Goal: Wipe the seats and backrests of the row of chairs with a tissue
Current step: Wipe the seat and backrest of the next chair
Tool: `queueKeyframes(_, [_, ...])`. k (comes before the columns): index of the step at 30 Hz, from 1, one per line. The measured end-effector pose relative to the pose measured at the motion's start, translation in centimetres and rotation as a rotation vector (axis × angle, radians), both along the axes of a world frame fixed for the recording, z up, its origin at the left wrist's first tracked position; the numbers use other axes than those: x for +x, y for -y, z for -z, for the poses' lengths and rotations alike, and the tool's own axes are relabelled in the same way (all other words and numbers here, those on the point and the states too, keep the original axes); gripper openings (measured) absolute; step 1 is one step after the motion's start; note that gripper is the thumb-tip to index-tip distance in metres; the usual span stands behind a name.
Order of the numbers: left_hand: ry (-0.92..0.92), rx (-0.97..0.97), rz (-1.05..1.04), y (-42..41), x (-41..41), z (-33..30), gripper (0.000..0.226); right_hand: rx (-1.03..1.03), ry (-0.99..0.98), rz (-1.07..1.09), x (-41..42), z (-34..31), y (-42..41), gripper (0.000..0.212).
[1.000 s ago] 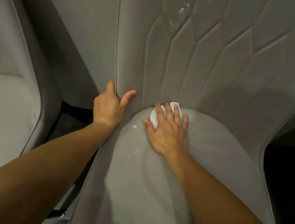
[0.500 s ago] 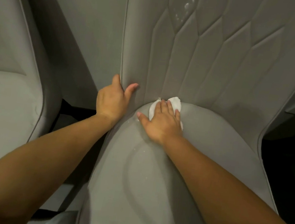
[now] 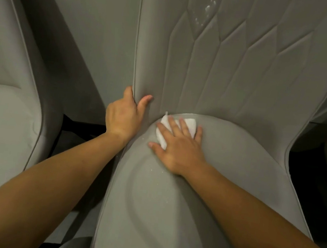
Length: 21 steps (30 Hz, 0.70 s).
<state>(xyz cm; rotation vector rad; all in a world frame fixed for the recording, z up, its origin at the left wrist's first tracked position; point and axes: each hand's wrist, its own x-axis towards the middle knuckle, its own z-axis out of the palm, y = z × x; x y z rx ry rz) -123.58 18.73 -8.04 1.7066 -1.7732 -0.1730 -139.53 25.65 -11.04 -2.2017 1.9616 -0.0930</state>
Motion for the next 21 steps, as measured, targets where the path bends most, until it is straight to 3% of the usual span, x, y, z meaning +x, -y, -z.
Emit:
queueKeyframes(3, [0.0, -0.007, -0.008, 0.0, 0.1, 0.2, 0.055, 0.077, 0.043, 0.102, 0.4, 0.5, 1.7, 0.076])
queueKeyframes(9, [-0.018, -0.025, 0.0, 0.0, 0.1, 0.2, 0.056, -0.007, 0.121, 0.16, 4.8, 1.1, 1.6, 0.072])
queueKeyframes(21, [0.004, 0.008, 0.011, -0.3, 0.4, -0.4, 0.055, 0.063, 0.063, -0.33, 5.0, -0.5, -7.0, 0.086])
